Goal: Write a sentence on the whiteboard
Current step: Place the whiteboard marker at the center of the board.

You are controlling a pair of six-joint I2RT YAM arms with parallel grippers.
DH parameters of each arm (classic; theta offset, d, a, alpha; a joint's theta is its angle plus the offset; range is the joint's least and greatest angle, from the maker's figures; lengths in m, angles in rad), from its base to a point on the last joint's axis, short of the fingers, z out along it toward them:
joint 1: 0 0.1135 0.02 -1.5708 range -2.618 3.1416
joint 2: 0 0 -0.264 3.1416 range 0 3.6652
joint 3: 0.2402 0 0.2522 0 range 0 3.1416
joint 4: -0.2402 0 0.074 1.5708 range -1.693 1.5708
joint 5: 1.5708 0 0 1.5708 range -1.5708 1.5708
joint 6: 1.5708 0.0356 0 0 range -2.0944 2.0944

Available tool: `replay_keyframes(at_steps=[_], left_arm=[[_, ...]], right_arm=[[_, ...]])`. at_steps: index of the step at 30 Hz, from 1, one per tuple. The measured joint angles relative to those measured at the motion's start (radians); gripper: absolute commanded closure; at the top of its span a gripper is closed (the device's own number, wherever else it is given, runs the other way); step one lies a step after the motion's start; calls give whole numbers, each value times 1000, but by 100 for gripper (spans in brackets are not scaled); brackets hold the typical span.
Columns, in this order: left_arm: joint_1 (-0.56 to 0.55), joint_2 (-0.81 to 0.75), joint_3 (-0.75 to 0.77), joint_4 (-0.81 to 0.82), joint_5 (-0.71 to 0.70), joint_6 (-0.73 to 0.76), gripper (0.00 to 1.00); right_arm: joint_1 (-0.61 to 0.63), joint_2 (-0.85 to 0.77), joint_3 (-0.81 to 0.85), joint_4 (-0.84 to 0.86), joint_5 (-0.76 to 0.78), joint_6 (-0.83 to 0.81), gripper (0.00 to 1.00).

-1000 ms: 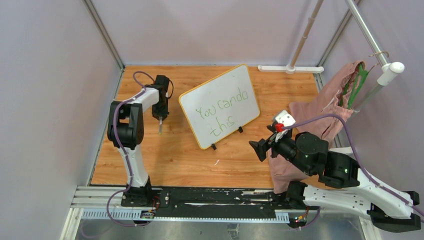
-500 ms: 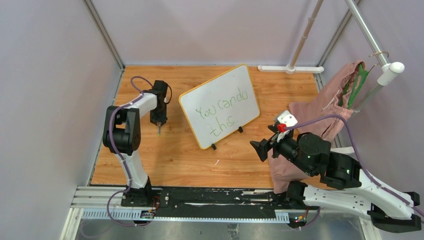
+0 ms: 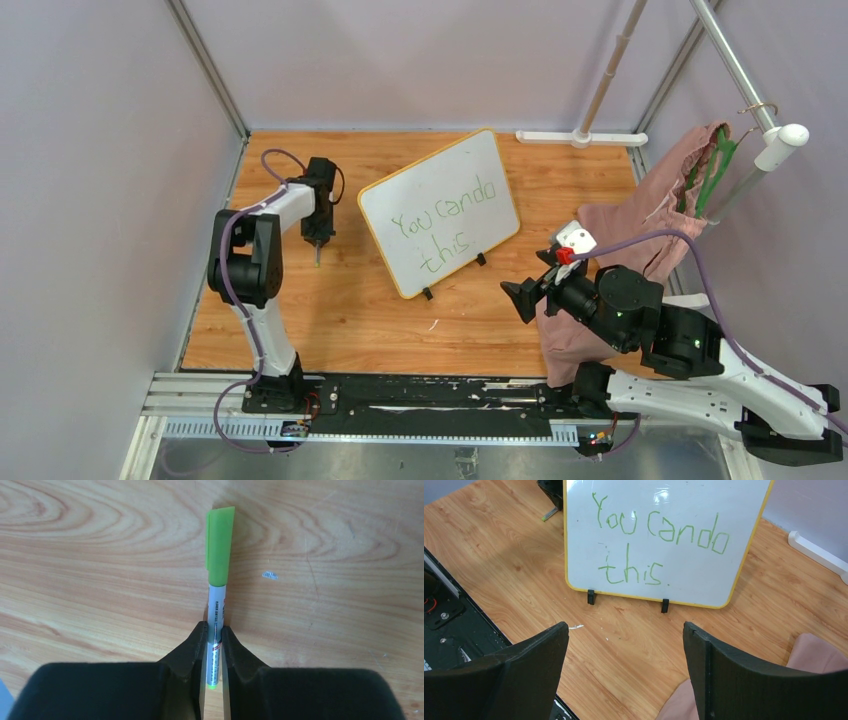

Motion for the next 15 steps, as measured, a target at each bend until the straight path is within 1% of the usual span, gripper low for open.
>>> replay_keyframes(at_steps=[3, 9, 12, 14, 15], left_arm=[[0, 16, 32, 4, -15, -3, 100], [2, 64, 108, 11, -25, -6, 99], [4, 73, 121, 11, -25, -7, 90], [5, 74, 121, 10, -25, -7, 82], [6, 74, 121, 11, -25, -7, 79]], right_arm=[[0, 2, 0, 0, 0, 0, 13], [0, 15, 0, 1, 3, -1, 13], [0, 18, 0, 1, 6, -1, 13], [0, 16, 0, 1, 8, -1, 13], [0, 16, 0, 1, 8, -1, 13]])
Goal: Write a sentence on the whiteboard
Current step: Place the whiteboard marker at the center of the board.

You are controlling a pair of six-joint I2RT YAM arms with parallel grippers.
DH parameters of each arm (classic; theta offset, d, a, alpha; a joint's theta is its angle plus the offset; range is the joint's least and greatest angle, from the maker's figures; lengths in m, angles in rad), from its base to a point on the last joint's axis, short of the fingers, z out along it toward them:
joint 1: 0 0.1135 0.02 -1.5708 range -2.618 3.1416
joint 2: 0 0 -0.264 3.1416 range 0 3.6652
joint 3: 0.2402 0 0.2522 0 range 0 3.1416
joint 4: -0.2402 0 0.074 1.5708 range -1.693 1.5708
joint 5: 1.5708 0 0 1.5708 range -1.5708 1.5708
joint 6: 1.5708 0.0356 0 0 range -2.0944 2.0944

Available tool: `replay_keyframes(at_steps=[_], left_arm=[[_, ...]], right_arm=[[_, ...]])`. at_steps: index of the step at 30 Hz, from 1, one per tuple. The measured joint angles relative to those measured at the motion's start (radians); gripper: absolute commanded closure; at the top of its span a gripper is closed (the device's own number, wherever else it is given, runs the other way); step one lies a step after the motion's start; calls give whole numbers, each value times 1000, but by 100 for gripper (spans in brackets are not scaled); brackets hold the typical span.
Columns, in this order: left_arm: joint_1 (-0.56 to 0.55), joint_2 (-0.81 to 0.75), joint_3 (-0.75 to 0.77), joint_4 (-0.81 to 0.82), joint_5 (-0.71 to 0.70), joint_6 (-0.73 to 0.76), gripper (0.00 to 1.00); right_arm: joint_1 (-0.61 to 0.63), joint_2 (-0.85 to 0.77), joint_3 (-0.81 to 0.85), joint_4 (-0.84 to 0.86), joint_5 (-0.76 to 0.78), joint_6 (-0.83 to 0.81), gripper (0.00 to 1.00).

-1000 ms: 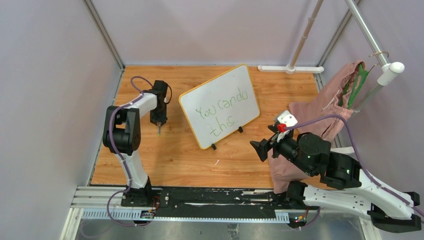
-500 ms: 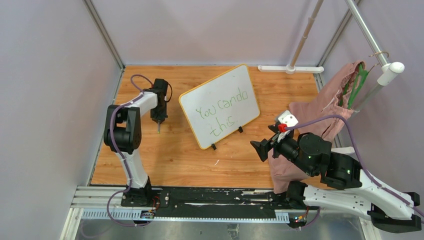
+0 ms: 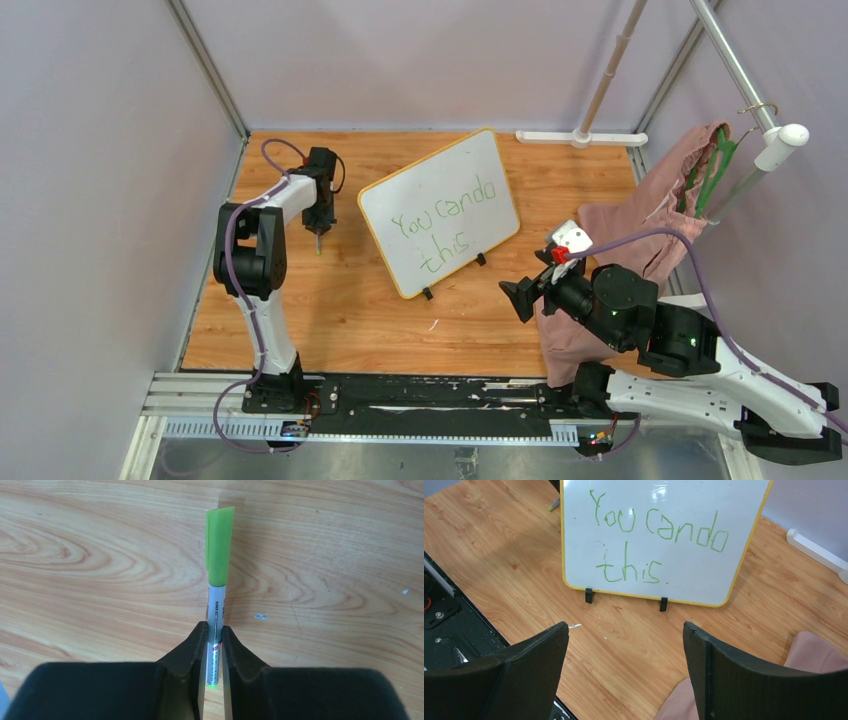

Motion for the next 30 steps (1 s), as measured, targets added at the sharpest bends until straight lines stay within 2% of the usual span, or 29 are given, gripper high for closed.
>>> replay_keyframes(at_steps=[16, 25, 30], left_arm=[[1, 0, -4, 0, 8, -8, 51], [1, -6, -4, -1, 15, -23, 42], [1, -30, -5, 0, 19, -32, 31]], right_arm=[[0, -3, 0, 0, 0, 1, 13], [0, -8, 0, 0, 0, 6, 13], [0, -9, 0, 0, 0, 16, 14]])
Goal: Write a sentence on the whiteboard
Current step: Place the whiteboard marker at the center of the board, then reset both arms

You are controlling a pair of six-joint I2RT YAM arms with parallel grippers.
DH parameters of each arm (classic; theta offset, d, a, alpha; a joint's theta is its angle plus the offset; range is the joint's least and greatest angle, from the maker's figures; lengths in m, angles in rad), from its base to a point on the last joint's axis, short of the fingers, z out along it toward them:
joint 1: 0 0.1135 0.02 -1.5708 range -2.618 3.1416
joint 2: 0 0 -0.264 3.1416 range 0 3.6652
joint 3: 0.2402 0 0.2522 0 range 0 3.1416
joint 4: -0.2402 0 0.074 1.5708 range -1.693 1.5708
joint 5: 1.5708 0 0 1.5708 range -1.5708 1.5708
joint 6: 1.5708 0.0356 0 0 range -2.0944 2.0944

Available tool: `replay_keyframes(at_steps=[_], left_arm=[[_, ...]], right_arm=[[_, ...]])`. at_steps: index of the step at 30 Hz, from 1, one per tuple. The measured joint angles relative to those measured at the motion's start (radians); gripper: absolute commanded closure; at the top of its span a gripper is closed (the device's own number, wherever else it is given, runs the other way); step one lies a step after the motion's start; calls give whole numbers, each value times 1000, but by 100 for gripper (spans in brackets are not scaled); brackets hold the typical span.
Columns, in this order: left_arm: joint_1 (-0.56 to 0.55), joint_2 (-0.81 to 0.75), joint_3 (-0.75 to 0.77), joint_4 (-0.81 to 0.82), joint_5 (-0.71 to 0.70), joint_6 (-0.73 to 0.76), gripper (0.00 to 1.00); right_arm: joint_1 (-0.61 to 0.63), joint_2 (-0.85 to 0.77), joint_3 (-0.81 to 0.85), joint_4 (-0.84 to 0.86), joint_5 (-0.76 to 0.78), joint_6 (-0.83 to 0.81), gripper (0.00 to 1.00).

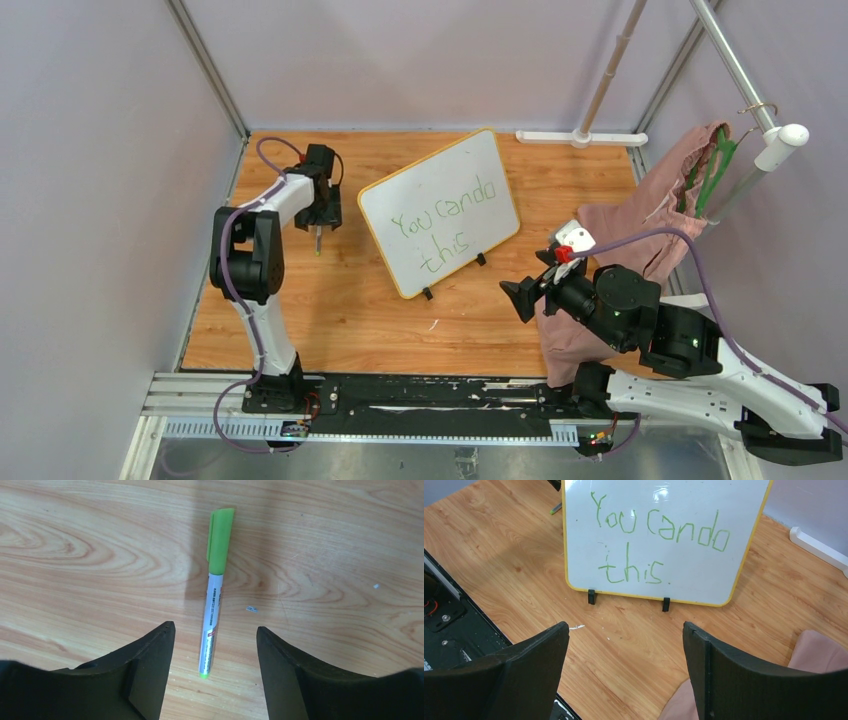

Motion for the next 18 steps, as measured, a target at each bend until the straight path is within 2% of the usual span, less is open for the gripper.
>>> replay_keyframes(at_steps=[6, 11, 18], left_arm=[[0, -53, -13, 10, 2, -10, 17], [0, -97, -43, 21, -11, -16, 1], [1, -158, -58, 35, -44, -44, 0]], right_arm=[[0, -9, -12, 0, 0, 7, 14], [0, -12, -26, 0, 0, 8, 14], [0, -12, -26, 2, 0, 17, 14]])
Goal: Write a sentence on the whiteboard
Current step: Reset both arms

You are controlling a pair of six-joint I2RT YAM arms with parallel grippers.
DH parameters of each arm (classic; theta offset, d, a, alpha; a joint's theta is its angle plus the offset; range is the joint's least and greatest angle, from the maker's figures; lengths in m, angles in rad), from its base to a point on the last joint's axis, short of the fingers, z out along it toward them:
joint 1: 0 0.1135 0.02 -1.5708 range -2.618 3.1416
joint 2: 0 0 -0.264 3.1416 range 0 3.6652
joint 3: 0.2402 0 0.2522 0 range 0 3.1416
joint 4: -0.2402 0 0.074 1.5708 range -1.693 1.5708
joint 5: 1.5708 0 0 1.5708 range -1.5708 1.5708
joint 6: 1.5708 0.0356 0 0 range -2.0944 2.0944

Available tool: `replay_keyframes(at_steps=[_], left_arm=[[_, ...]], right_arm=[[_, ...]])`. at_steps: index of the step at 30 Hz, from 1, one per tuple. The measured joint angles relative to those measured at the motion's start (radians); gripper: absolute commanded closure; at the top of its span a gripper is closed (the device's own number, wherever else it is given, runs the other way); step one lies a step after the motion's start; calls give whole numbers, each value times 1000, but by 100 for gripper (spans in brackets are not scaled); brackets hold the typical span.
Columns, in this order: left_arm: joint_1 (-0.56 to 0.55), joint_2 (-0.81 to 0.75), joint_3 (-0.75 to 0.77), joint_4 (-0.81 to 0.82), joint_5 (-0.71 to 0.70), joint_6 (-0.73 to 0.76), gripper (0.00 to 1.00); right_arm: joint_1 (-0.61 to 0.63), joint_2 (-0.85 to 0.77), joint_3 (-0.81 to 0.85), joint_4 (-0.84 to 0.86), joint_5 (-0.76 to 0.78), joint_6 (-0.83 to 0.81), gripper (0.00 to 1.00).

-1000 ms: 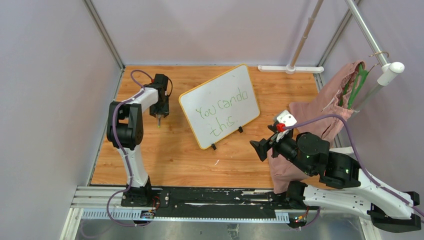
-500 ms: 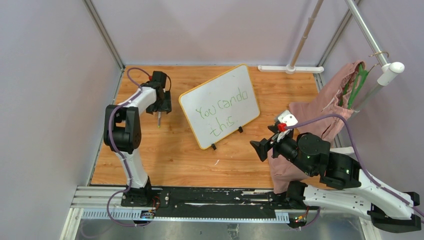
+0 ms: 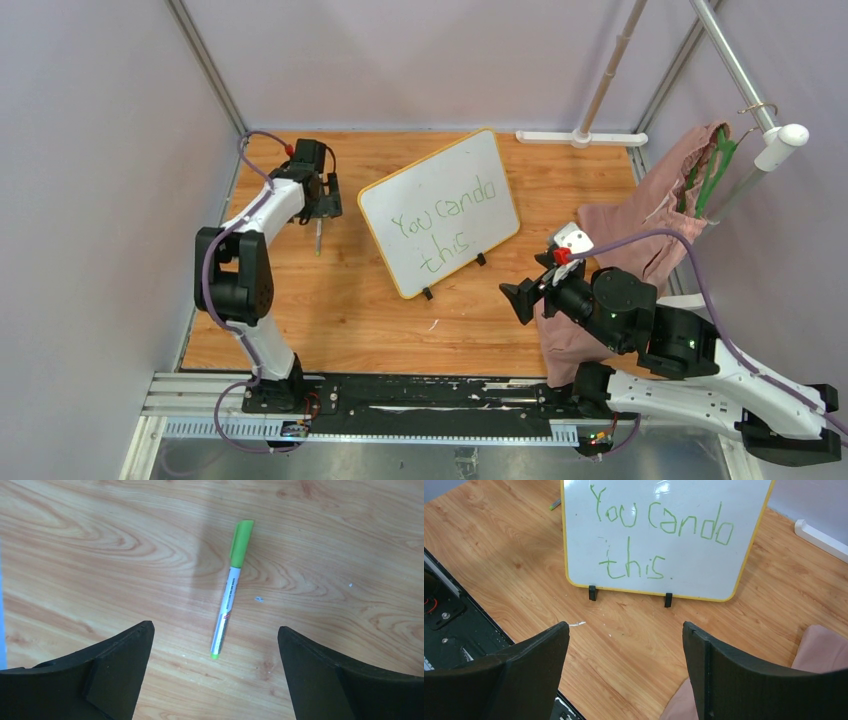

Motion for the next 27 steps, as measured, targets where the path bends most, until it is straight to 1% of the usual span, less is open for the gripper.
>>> replay_keyframes(at_steps=[4, 10, 15, 18, 20, 23, 25, 27], left_arm=[[0, -84, -23, 13, -46, -28, 0], [1, -229, -27, 29, -134, -92, 0], [-3, -359, -30, 20, -183, -179, 0], [-34, -455, -46, 19, -218, -201, 0], [-83, -524, -58, 16, -233, -199, 0], [-159, -618, -80, 18, -235, -188, 0], [-190, -674, -103, 17, -235, -182, 0], [-219, -734, -127, 14, -241, -182, 0]], right_arm=[[0, 0, -10, 2, 0, 13, 14], [0, 3, -49, 14, 32, 41, 11], [0, 21, -77, 31, 145, 123, 4], [0, 63, -68, 42, 222, 155, 2], [0, 121, -30, 40, 278, 158, 0], [-3, 222, 72, 45, 344, 146, 0], [-21, 281, 144, 50, 363, 127, 0], [-67, 325, 213, 55, 359, 109, 0]])
